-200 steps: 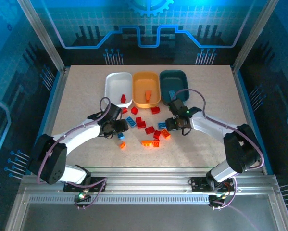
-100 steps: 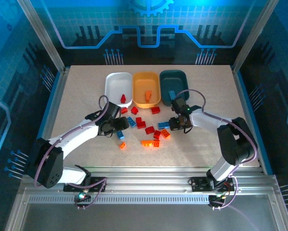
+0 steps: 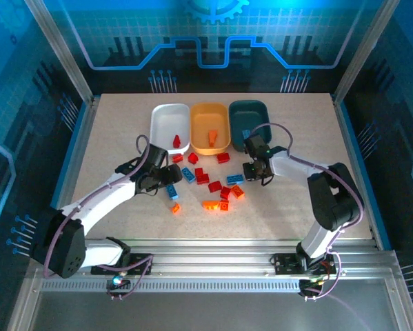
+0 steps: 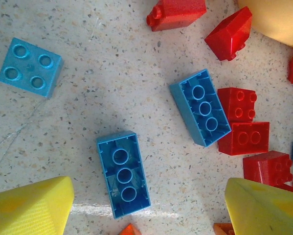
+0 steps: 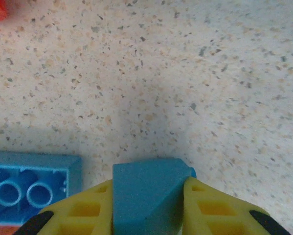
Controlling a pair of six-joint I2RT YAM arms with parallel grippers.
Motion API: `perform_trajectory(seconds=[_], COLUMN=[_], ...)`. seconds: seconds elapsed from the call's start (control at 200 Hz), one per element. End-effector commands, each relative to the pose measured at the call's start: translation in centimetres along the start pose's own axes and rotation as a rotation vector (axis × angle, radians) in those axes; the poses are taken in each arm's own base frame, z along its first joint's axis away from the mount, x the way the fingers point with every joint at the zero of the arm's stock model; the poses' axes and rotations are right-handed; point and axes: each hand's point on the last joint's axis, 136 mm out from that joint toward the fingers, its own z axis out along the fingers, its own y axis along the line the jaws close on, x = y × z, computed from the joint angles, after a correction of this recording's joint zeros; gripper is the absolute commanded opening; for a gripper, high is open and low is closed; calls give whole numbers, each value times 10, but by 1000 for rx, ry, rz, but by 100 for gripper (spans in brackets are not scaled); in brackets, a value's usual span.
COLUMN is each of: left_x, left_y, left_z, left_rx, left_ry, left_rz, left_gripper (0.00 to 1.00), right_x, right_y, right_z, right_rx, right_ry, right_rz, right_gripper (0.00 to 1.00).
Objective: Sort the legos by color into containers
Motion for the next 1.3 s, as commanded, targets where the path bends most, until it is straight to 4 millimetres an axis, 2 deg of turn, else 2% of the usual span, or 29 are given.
perform_trajectory(seconds=[0.0, 0.1, 0.19, 0.255, 0.355, 0.43, 0.525, 0.67, 0.765, 0.895, 1.066, 1.176, 1.246, 1.291], left_x=[-8, -17, -20, -20, -17, -16, -15, -15, -14, -10, 8, 30, 44, 54], left_y=[-5, -13, -18, -22, -30, -36, -46, -54, -61, -79, -97, -112, -123, -133], left_z=[-16, -23, -26, -26, -24, -24, -25, -21, -13, -2, 15, 21, 23, 24], left_rx=[25, 43, 61, 79, 119, 140, 176, 192, 184, 142, 93, 113, 132, 159], left_ry=[-15, -33, -36, -32, -5, 15, 43, 71, 92, 106, 175, 198, 235, 259], left_rz=[24, 33, 37, 36, 42, 54, 82, 111, 124, 232, 307, 354, 374, 382], left_gripper=[83, 83, 83, 83, 83, 83, 84, 86, 85, 85, 83, 83, 82, 82], right_x=[-33, -68, -101, -123, -150, -164, -178, -183, -186, -192, -196, -183, -169, -153], right_y=[-11, -21, -36, -43, -49, -48, -47, -45, -44, -42, -43, -41, -39, -38], right_z=[-48, -73, -74, -65, -36, -15, -1, 13, 11, -9, -45, -64, -74, -74], right_rx=[26, 32, 45, 41, 41, 35, 34, 28, 19, 3, -5, -17, -36, -46], right_ry=[-136, -221, -248, -251, -201, -171, -150, -121, -118, -158, -224, -253, -274, -266], right_rz=[27, 46, 72, 84, 87, 82, 72, 62, 58, 60, 65, 82, 106, 122], right_gripper=[22, 21, 21, 21, 22, 22, 23, 28, 43, 55, 59, 59, 60, 60])
